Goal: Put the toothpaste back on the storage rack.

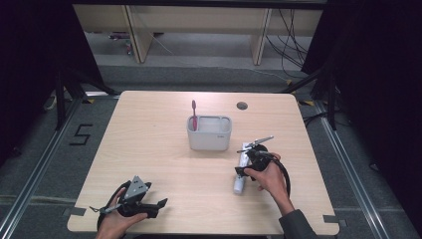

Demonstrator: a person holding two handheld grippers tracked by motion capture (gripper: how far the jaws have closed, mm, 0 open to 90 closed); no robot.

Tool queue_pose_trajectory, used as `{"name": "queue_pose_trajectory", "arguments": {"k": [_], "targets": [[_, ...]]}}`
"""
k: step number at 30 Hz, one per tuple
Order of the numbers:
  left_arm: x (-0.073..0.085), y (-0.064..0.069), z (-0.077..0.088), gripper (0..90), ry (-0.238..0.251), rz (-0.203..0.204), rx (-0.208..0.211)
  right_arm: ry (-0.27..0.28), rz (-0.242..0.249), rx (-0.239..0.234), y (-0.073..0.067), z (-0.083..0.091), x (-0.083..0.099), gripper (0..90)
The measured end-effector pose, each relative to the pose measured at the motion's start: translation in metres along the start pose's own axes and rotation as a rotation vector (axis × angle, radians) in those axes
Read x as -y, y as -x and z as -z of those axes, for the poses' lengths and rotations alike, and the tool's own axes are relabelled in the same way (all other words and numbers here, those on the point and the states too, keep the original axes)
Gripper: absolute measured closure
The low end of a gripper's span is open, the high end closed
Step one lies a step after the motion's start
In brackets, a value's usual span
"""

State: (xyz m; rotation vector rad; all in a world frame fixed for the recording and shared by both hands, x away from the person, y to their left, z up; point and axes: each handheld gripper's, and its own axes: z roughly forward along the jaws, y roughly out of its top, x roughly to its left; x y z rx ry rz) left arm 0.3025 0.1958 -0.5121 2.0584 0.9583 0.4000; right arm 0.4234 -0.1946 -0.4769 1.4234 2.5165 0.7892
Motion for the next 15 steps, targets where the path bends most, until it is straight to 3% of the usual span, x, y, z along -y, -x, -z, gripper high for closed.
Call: {"name": "queue_pose_trajectory", "arguments": {"k": [3, 5, 6, 15], "targets": [[-0.0008, 0.0004, 0.0001, 18.3, -0.006, -0.007, 0.0, 0.003, 0.031, 0.007, 0.0019, -0.0024, -0.0021, 26.8], [-0.0001, 0.0012, -0.0006, 18.3, 0.003, -0.005, 0.005, -0.014, -0.008, 0.007, -0.0001, -0.0031, -0.0025, 27.8], [-0.0001, 0.0013, -0.0007, 18.3, 0.004, -0.004, 0.005, -0.014, 0.022, 0.005, 0.0016, -0.0037, -0.0036, 28.3], [0.0001, 0.0017, -0.0011, 18.3, 0.011, 0.003, 0.0, -0.053, 0.032, 0.033, 0.0028, -0.0054, -0.0069, 37.6]]}}
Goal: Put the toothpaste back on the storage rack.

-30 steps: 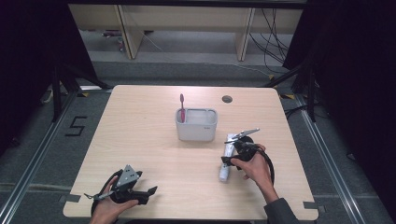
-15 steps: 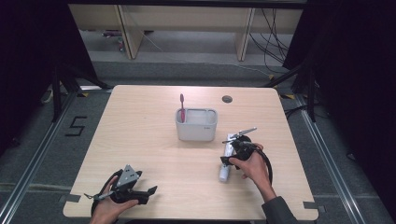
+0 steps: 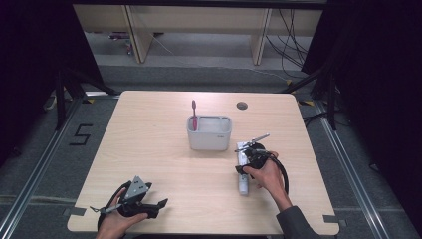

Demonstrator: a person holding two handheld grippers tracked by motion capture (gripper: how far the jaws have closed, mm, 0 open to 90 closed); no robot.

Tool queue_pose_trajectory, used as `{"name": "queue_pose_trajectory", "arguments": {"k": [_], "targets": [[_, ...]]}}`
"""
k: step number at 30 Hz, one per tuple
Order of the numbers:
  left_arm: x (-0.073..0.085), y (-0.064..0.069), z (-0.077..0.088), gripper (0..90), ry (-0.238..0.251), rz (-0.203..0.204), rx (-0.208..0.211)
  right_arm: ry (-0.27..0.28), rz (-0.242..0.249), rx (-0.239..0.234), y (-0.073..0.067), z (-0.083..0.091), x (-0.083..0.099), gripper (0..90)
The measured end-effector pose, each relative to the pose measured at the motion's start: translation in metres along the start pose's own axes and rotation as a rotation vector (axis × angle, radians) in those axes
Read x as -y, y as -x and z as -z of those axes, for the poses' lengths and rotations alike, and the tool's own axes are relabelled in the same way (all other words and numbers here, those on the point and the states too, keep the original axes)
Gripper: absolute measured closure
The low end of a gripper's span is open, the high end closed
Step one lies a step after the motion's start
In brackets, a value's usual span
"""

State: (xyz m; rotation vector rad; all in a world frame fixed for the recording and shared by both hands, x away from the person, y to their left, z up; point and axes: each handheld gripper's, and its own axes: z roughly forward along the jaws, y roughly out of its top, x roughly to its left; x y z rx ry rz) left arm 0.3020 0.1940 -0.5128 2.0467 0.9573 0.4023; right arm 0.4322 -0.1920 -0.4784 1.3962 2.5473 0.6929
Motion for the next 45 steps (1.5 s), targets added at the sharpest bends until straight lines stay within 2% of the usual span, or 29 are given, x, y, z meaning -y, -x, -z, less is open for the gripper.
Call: {"name": "queue_pose_trajectory", "arguments": {"k": [1, 2, 4, 5, 6, 7, 8, 10, 17, 19, 21, 22, 23, 25, 27, 29, 30, 31, 32, 33, 35, 36, 37, 38, 39, 42, 43, 44, 45], "targets": [[0.0, 0.0, 0.0, 18.3, 0.0, 0.0, 0.001, -0.007, -0.009, -0.003, 0.0, 0.0, 0.0, 39.0], [0.0, 0.0, 0.0, 18.3, -0.001, -0.001, 0.001, 0.008, 0.025, -0.018, 0.002, 0.0, 0.0, 40.0], [0.0, 0.0, 0.0, 18.3, -0.006, -0.006, 0.002, 0.008, 0.015, -0.02, 0.003, 0.0, 0.001, 42.1], [0.0, 0.0, 0.0, 18.3, -0.006, -0.006, 0.003, -0.01, -0.009, -0.025, 0.002, 0.001, 0.001, 43.5], [0.0, 0.0, 0.0, 18.3, -0.008, -0.007, 0.007, -0.004, 0.022, -0.019, 0.005, 0.001, 0.001, 44.2], [0.0, 0.0, 0.001, 18.3, -0.007, -0.006, 0.007, -0.019, -0.001, -0.028, 0.004, 0.001, 0.001, 44.9], [-0.001, -0.001, 0.001, 18.3, -0.015, -0.007, 0.005, -0.015, 0.023, -0.024, 0.006, 0.001, 0.001, 45.9], [0.0, 0.0, 0.0, 18.3, -0.003, -0.001, 0.005, -0.023, 0.03, -0.031, 0.007, 0.001, 0.0, 47.5], [0.0, 0.0, 0.0, 18.3, -0.008, -0.006, 0.007, -0.079, 0.046, -0.027, 0.01, 0.001, -0.005, 51.1], [-0.001, 0.0, 0.001, 18.3, -0.015, -0.006, 0.006, -0.091, 0.07, -0.027, 0.011, -0.001, -0.007, 53.7], [-0.001, 0.001, 0.0, 18.3, 0.001, 0.012, 0.004, -0.1, 0.058, -0.018, 0.01, -0.003, -0.008, 54.2], [-0.001, 0.0, 0.001, 18.3, 0.006, 0.013, 0.005, -0.114, 0.068, -0.017, 0.01, -0.002, -0.008, 54.6], [-0.001, 0.0, 0.001, 18.3, 0.008, 0.015, 0.007, -0.116, 0.056, -0.031, 0.01, -0.001, -0.009, 55.3], [-0.001, -0.001, 0.002, 18.3, -0.002, 0.006, 0.003, -0.127, 0.088, -0.022, 0.013, 0.0, -0.011, 56.8], [-0.001, 0.0, 0.001, 18.3, 0.002, 0.015, 0.007, -0.151, 0.059, 0.015, 0.012, 0.0, -0.011, 58.5], [-0.001, 0.0, 0.0, 18.3, 0.008, 0.013, 0.012, -0.155, 0.071, -0.001, 0.016, 0.002, -0.011, 60.2], [-0.002, 0.0, 0.001, 18.3, -0.004, -0.002, 0.009, -0.161, 0.064, 0.006, 0.016, 0.003, -0.01, 60.9], [-0.001, 0.0, 0.0, 18.3, -0.007, 0.0, 0.009, -0.161, 0.077, 0.004, 0.018, 0.002, -0.01, 61.6], [-0.001, 0.0, 0.0, 18.3, -0.014, -0.004, 0.007, -0.173, 0.064, 0.012, 0.018, 0.003, -0.01, 62.1], [-0.001, 0.001, 0.0, 18.3, -0.012, 0.002, 0.015, -0.184, 0.067, 0.011, 0.019, 0.004, -0.01, 62.6], [-0.001, 0.002, -0.001, 18.3, 0.014, 0.021, 0.016, -0.197, 0.104, 0.013, 0.022, 0.005, -0.011, 63.3], [-0.001, 0.002, -0.001, 18.3, 0.013, 0.022, 0.018, -0.22, 0.064, 0.019, 0.021, 0.005, -0.011, 63.3], [-0.001, 0.002, -0.001, 18.3, 0.009, 0.021, 0.021, -0.207, 0.089, 0.015, 0.023, 0.004, -0.011, 63.4], [-0.001, 0.002, -0.001, 18.3, 0.007, 0.02, 0.023, -0.215, 0.087, 0.018, 0.023, 0.004, -0.012, 63.4], [-0.001, 0.002, -0.001, 18.3, 0.006, 0.02, 0.023, -0.218, 0.113, 0.013, 0.024, 0.003, -0.013, 63.4], [-0.001, 0.002, -0.001, 18.3, -0.005, 0.013, 0.02, -0.244, 0.108, 0.023, 0.021, 0.002, -0.016, 63.4], [-0.001, 0.001, 0.0, 18.3, -0.021, 0.0, 0.023, -0.239, 0.126, 0.023, 0.022, 0.001, -0.016, 63.3], [-0.001, 0.002, 0.0, 18.3, -0.016, 0.009, 0.024, -0.25, 0.116, 0.026, 0.021, 0.001, -0.017, 63.4], [-0.001, 0.001, 0.0, 18.3, -0.014, 0.0, 0.027, -0.254, 0.124, 0.024, 0.022, 0.001, -0.017, 63.4]]}}
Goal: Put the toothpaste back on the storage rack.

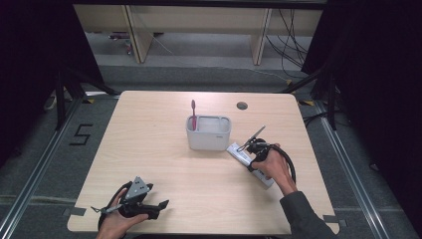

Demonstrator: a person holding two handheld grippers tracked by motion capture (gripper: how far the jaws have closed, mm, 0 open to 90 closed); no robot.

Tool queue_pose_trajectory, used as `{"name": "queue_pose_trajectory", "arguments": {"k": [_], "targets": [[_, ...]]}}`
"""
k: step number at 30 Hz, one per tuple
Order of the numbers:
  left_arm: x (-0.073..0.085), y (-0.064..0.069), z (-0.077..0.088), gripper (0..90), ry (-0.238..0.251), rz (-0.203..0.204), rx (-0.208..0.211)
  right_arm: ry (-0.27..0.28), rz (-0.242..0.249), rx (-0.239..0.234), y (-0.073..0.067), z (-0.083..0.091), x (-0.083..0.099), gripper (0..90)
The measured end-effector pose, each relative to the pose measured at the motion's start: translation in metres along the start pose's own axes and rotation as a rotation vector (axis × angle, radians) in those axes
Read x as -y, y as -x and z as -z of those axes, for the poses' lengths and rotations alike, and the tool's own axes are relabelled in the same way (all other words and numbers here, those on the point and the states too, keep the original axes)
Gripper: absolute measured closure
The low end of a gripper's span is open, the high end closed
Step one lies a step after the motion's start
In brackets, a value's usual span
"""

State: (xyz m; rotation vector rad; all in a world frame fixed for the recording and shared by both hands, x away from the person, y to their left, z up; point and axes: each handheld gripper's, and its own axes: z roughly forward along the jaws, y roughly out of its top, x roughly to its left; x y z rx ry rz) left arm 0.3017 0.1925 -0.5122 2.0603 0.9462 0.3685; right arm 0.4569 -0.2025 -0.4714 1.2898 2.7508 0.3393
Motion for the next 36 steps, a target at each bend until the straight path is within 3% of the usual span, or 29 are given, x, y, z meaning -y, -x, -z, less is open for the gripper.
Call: {"name": "queue_pose_trajectory", "arguments": {"k": [7, 18, 21, 22, 23, 24, 28, 36], "targets": [[0.0, 0.0, -0.001, 18.3, -0.001, 0.002, -0.004, -0.026, -0.002, -0.006, 0.0, -0.003, -0.003, 63.6], [0.001, 0.0, -0.002, 18.3, 0.001, 0.012, 0.009, -0.049, 0.065, 0.001, 0.002, -0.003, -0.007, 68.4], [0.001, 0.0, -0.002, 18.3, 0.006, 0.014, 0.007, -0.081, 0.034, 0.014, 0.0, 0.0, -0.006, 69.8], [0.001, 0.0, -0.002, 18.3, 0.003, 0.015, 0.005, -0.07, 0.057, 0.001, 0.004, 0.0, -0.004, 70.0], [0.001, 0.0, -0.002, 18.3, 0.003, 0.015, 0.004, -0.067, 0.049, 0.018, 0.006, 0.002, -0.002, 70.0], [0.001, 0.0, -0.001, 18.4, -0.003, 0.015, 0.004, -0.033, 0.064, 0.013, 0.01, 0.004, 0.0, 70.2], [0.0, -0.001, -0.002, 18.4, -0.012, 0.008, 0.004, 0.033, 0.013, -0.012, 0.019, 0.016, 0.01, 70.6], [0.001, -0.001, -0.002, 18.5, -0.015, 0.009, -0.001, 0.165, -0.035, -0.031, 0.035, 0.042, 0.023, 70.8]]}}
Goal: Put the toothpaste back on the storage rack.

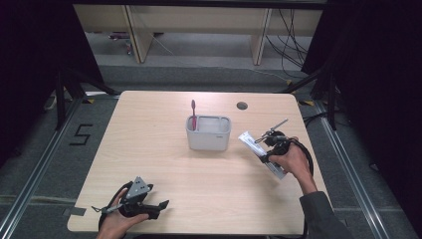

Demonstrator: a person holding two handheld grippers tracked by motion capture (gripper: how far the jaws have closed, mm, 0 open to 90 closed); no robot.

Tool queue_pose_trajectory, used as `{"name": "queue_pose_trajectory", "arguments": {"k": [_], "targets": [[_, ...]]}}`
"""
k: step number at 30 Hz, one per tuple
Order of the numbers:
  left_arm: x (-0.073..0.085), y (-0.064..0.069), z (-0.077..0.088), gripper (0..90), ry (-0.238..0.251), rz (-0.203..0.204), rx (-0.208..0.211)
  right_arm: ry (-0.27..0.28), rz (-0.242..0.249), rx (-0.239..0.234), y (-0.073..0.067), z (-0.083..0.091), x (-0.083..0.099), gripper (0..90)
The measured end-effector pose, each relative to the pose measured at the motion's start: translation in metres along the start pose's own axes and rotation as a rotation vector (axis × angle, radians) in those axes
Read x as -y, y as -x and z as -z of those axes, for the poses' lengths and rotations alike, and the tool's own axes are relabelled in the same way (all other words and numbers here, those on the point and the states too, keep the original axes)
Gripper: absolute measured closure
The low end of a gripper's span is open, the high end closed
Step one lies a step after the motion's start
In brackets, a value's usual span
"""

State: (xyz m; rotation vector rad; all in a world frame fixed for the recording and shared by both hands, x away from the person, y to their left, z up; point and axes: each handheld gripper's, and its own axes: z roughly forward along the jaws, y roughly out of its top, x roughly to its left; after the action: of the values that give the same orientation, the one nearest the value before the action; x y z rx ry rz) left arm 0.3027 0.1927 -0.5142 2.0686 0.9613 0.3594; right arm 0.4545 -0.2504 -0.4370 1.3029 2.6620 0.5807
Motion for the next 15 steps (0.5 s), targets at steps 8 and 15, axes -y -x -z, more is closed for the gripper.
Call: {"name": "queue_pose_trajectory", "arguments": {"k": [8, 15], "targets": [[0.0, 0.001, -0.001, 18.6, 0.005, 0.008, 0.003, 0.142, -0.049, 0.001, 0.005, 0.015, -0.001, 70.8], [0.001, 0.001, -0.002, 18.6, 0.007, 0.007, 0.003, 0.282, -0.056, 0.014, 0.008, 0.029, -0.005, 70.9]]}}
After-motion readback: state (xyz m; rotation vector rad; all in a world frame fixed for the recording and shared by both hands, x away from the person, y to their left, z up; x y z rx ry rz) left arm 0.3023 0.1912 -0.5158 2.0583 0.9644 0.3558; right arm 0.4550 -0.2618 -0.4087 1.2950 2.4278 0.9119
